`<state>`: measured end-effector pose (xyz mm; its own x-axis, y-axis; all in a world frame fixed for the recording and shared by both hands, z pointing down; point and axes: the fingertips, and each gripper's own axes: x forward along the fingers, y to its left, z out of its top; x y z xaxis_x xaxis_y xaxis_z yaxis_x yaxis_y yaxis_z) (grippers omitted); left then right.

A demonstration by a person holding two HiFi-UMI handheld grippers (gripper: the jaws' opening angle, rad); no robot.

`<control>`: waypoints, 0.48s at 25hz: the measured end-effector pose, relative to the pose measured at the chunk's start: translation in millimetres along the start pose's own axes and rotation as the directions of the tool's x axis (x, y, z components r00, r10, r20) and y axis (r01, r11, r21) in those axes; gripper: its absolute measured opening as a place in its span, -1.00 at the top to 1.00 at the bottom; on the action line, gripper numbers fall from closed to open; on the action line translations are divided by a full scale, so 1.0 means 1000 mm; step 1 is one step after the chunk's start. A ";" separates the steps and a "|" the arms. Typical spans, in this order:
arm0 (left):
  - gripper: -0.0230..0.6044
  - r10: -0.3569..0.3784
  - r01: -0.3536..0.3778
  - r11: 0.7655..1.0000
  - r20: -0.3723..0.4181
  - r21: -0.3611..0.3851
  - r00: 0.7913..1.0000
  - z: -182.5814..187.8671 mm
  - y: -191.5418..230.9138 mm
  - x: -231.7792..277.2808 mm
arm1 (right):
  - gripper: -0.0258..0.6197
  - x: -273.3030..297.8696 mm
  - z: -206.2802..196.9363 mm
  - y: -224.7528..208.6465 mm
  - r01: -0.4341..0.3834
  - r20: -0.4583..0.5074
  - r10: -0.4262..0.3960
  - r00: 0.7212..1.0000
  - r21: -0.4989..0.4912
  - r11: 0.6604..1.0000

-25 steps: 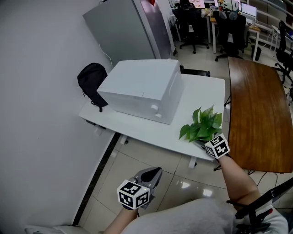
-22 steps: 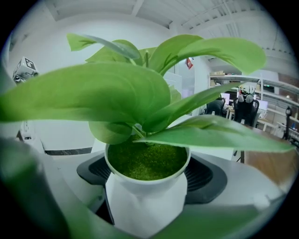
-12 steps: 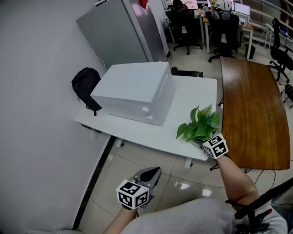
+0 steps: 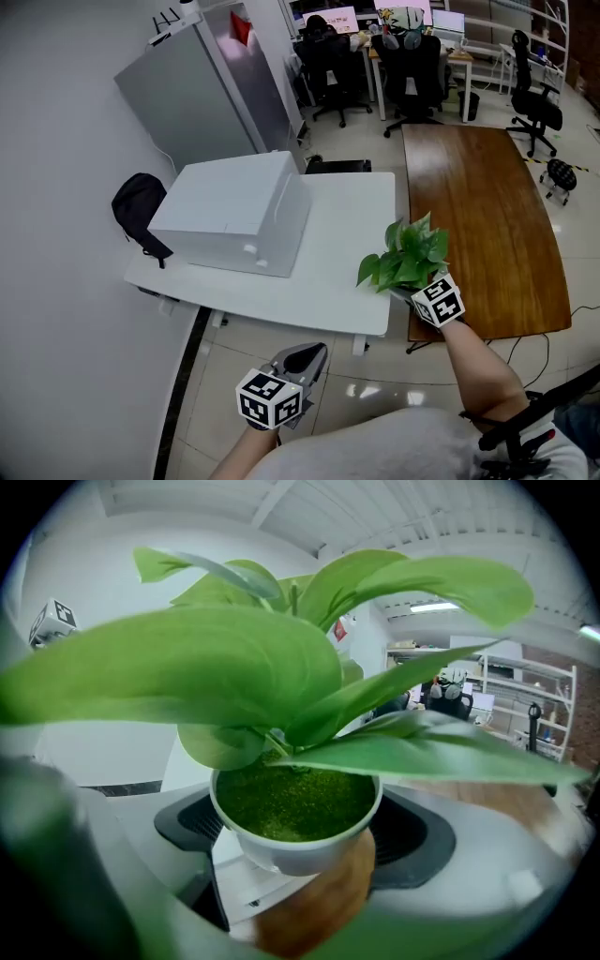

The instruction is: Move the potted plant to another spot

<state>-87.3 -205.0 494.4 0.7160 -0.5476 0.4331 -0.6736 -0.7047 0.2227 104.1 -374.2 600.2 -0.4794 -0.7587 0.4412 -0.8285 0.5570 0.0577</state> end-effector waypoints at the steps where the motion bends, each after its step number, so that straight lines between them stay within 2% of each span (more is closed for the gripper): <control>1: 0.94 -0.015 0.015 1.000 -0.001 0.005 1.000 0.002 -0.006 0.007 | -0.54 -0.008 -0.003 -0.009 0.015 0.000 -0.015 1.000 0.006 1.000; 7: 0.94 -0.121 0.122 0.992 -0.020 0.043 0.992 0.014 -0.042 0.052 | -0.54 -0.059 -0.028 -0.056 0.105 -0.017 -0.105 0.994 0.041 0.994; 12: 0.94 -0.213 0.215 0.974 -0.036 0.068 0.976 0.025 -0.074 0.092 | -0.54 -0.109 -0.053 -0.098 0.195 -0.039 -0.193 0.980 0.086 0.977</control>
<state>33.0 -214.0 496.2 0.8361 -0.3683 0.4065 -0.4898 -0.8349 0.2511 252.5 -328.6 593.6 -0.2991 -0.8379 0.4566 -0.9278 0.3672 0.0659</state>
